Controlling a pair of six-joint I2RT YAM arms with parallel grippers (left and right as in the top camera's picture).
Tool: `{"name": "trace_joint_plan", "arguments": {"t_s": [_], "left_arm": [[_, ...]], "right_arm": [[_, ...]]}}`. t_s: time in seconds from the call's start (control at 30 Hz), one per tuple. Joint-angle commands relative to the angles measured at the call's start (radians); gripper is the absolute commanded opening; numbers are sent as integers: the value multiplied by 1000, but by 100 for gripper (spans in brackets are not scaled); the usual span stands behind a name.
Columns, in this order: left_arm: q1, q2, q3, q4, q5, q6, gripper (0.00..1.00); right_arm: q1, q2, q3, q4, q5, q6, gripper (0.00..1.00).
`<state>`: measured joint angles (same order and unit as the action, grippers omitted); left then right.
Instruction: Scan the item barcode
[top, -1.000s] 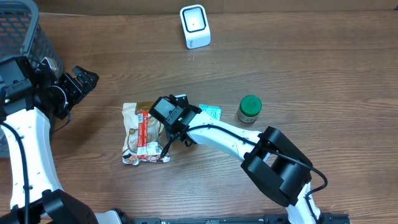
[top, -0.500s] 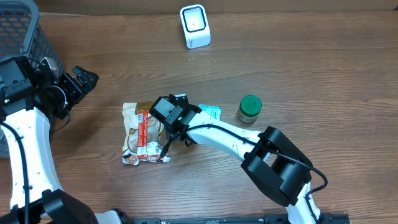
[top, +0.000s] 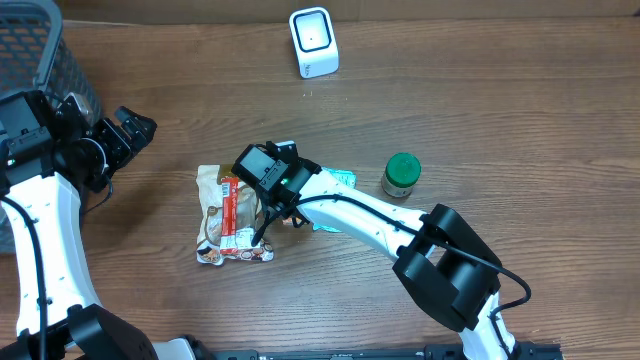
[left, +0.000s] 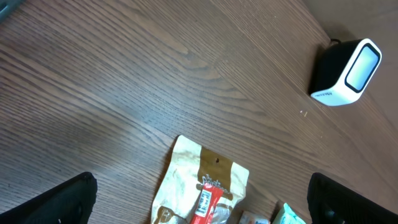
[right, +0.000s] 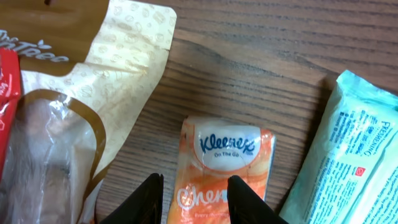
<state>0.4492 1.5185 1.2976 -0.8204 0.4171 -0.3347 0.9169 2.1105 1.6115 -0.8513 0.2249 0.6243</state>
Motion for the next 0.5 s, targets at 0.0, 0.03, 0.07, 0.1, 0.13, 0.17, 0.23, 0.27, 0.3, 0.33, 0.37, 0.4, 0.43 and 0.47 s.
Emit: {"name": "trace_joint_plan", "arguments": {"t_s": [0.0, 0.03, 0.07, 0.1, 0.13, 0.17, 0.23, 0.27, 0.3, 0.33, 0.37, 0.4, 0.43, 0.47], "left_arm": [[1, -18, 6, 3, -10, -6, 99], [1, -18, 6, 3, -10, -5, 99], [1, -18, 6, 3, -10, -6, 99], [1, -18, 6, 3, -10, -5, 100], [1, -18, 6, 3, -10, -5, 100], [1, -18, 6, 3, -10, -6, 100], [1, -18, 6, 3, -10, -6, 99], [1, -18, 6, 3, -10, -5, 99], [1, -18, 6, 3, -10, -6, 100], [1, -18, 6, 3, -10, -6, 100], [1, -18, 6, 3, -10, -5, 100], [1, -18, 6, 3, -10, -6, 100], [1, -18, 6, 3, -10, -6, 100], [1, -18, 6, 3, -10, -5, 99]], "right_arm": [[2, -3, -14, 11, 25, 4, 35], [3, -3, -20, 15, 25, 4, 35], [5, -2, -27, 19, 25, 4, 35], [8, 0, -34, 25, 25, 4, 35], [11, 1, -42, 31, 25, 4, 35], [15, 5, -48, 35, 25, 4, 35], [23, 19, -51, 38, 25, 3, 35], [25, 27, -51, 38, 26, 3, 35], [26, 34, -52, 38, 26, 3, 35], [26, 47, -53, 37, 26, 3, 34], [26, 58, -55, 38, 26, 3, 35], [26, 71, -55, 37, 26, 3, 34], [26, 86, -55, 37, 26, 3, 35], [26, 97, -55, 38, 25, 3, 35]]}}
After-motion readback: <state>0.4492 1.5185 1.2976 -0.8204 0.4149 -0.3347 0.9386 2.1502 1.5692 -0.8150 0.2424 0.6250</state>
